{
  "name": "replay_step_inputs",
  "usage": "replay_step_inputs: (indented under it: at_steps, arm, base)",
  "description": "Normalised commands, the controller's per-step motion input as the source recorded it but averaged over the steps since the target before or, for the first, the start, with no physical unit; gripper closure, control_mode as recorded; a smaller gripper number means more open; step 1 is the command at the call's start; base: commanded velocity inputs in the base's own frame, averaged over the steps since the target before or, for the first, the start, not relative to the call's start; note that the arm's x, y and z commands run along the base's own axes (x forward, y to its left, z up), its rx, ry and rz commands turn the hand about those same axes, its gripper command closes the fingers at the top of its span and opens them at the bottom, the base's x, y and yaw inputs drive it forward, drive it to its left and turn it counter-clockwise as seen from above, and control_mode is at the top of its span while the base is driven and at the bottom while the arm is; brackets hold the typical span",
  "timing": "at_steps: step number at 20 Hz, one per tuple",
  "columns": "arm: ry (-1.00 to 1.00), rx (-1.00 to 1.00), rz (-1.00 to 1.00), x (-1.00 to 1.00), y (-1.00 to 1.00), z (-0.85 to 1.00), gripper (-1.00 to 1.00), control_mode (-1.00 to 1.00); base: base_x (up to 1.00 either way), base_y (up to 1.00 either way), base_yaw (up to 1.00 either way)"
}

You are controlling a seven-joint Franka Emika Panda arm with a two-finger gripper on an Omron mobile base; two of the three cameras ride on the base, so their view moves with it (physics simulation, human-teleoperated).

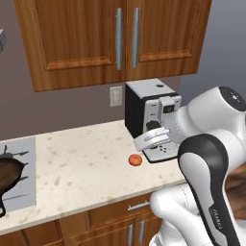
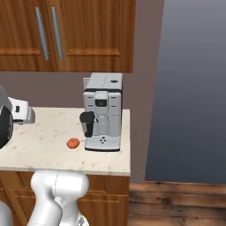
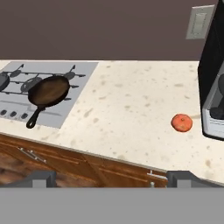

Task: Place both pans onto different burners. Then place the squash and the fish on different pans.

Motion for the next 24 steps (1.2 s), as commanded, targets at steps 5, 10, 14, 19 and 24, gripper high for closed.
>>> replay_step_inputs:
  at_steps: [5,10,14,19,24]
  arm:
    - [0.0,0.0,0.0,0.0,0.0,0.0,-1.0,1.0]
    - [0.0,0.0,-0.05,0.02,0.02,0.0,-1.0,-1.0]
    - [0.02,0.0,-0.17,0.16,-0.01,0.0,-1.0,-1.0]
    - [0.02,0.0,-0.13,0.19,-0.07,0.0,-1.0,-1.0]
    - [0.08,0.03,-0.01,0.11,-0.29,-0.06,-1.0,-1.0]
  base:
    - [-0.15,0.05,0.0]
    - [0.0,0.01,0.0]
    - [0.0,0.0,0.0]
    - [0.0,0.0,0.0]
    - [0.0,0.0,0.0]
